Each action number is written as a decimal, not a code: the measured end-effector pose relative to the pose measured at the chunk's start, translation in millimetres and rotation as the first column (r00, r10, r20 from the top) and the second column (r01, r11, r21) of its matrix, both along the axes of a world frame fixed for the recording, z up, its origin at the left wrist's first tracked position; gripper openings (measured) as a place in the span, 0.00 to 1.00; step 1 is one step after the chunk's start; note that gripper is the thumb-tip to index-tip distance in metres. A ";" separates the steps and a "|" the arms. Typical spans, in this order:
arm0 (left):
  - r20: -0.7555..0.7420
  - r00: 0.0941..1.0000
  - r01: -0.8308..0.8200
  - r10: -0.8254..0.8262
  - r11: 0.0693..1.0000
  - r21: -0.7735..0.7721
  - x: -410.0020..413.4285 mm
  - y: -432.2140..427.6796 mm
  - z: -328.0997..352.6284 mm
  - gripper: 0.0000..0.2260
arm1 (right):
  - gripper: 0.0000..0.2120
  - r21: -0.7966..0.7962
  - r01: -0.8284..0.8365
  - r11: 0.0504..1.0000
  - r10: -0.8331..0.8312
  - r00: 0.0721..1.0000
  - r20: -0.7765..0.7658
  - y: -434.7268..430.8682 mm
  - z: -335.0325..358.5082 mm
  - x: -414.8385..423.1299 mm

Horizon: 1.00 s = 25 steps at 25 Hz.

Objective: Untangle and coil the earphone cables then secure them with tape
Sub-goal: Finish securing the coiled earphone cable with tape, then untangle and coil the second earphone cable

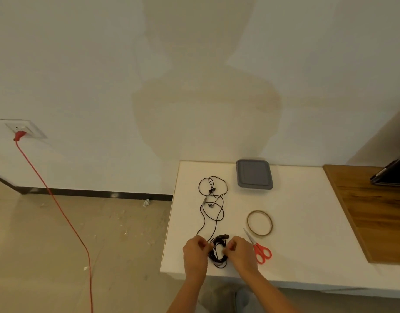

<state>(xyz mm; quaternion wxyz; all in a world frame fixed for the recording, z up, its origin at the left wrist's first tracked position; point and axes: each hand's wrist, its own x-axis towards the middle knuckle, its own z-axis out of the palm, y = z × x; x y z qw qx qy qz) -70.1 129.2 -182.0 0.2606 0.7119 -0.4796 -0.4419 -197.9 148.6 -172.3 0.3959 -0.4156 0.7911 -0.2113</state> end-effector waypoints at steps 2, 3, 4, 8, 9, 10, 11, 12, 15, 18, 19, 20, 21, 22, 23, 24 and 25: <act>0.104 0.995 0.012 -0.008 0.999 -0.032 0.3 4.1 -2.5 0.09 | 0.06 -0.007 -0.028 1.000 0.028 0.999 0.019 -0.5 -1.2 -7.7; 0.150 0.989 0.014 -0.006 0.999 -0.049 3.1 2.5 -2.9 0.08 | 0.04 -0.014 -0.022 1.000 0.023 0.999 0.045 -1.2 0.1 -13.5; 0.189 0.982 0.025 -0.011 0.997 -0.072 6.6 -0.8 -3.4 0.07 | 0.04 -0.035 0.002 0.999 0.000 0.998 0.057 -1.8 2.1 -20.5; 0.326 0.929 0.235 -0.173 0.959 -0.160 22.1 -27.8 -7.2 0.08 | 0.06 -0.073 0.212 0.975 -0.202 0.971 0.126 2.9 16.9 -41.2; 0.346 0.901 0.329 -0.263 0.933 -0.147 25.7 -34.4 -10.4 0.09 | 0.06 -0.068 0.233 0.970 -0.222 0.964 0.145 7.2 20.4 -43.1; 0.367 0.860 0.422 -0.355 0.899 -0.119 28.7 -39.5 -14.8 0.10 | 0.07 -0.064 0.236 0.970 -0.224 0.963 0.152 12.6 23.2 -44.6; 0.393 0.813 0.496 -0.429 0.864 -0.082 32.5 -43.0 -19.0 0.10 | 0.07 -0.057 0.230 0.972 -0.219 0.964 0.153 18.7 24.5 -45.7; 0.424 0.777 0.537 -0.466 0.841 -0.060 36.3 -45.0 -21.7 0.09 | 0.07 -0.051 0.226 0.973 -0.216 0.964 0.156 25.2 27.6 -46.8; 0.487 0.817 0.450 -0.309 0.869 -0.205 43.3 -50.3 -8.5 0.02 | 0.03 -0.078 0.228 0.970 -0.214 0.964 0.160 42.4 38.9 -47.7; 0.298 0.943 0.278 -0.146 0.837 -0.471 38.1 -67.7 53.9 0.01 | 0.11 -0.277 0.198 0.940 -0.147 0.969 0.197 40.0 64.8 -44.8; 0.179 0.967 0.246 -0.179 0.830 -0.501 33.8 -74.3 84.9 0.02 | 0.15 -0.365 0.167 0.916 -0.097 0.974 0.204 31.4 79.0 -42.4; 0.070 0.967 0.246 -0.244 0.831 -0.499 28.3 -78.9 118.4 0.03 | 0.19 -0.449 0.126 0.884 -0.028 0.976 0.217 19.0 95.8 -39.6; -0.017 0.947 0.271 -0.319 0.830 -0.488 22.3 -81.6 150.6 0.04 | 0.23 -0.512 0.069 0.856 0.059 0.972 0.230 4.6 115.8 -35.9; -0.078 0.919 0.303 -0.387 0.818 -0.490 16.7 -82.3 182.1 0.04 | 0.25 -0.559 -0.002 0.829 0.156 0.961 0.228 -11.1 140.3 -30.9; -0.102 0.891 0.336 -0.443 0.794 -0.507 10.9 -80.8 209.8 0.05 | 0.26 -0.593 -0.083 0.801 0.247 0.948 0.201 -25.8 164.2 -26.2; -0.094 0.870 0.362 -0.483 0.758 -0.542 6.1 -78.3 232.7 0.05 | 0.23 -0.619 -0.158 0.769 0.326 0.930 0.168 -39.2 187.6 -21.6; -0.074 0.860 0.374 -0.505 0.723 -0.581 2.9 -75.5 253.2 0.05 | 0.17 -0.637 -0.211 0.741 0.372 0.920 0.128 -48.5 210.1 -18.2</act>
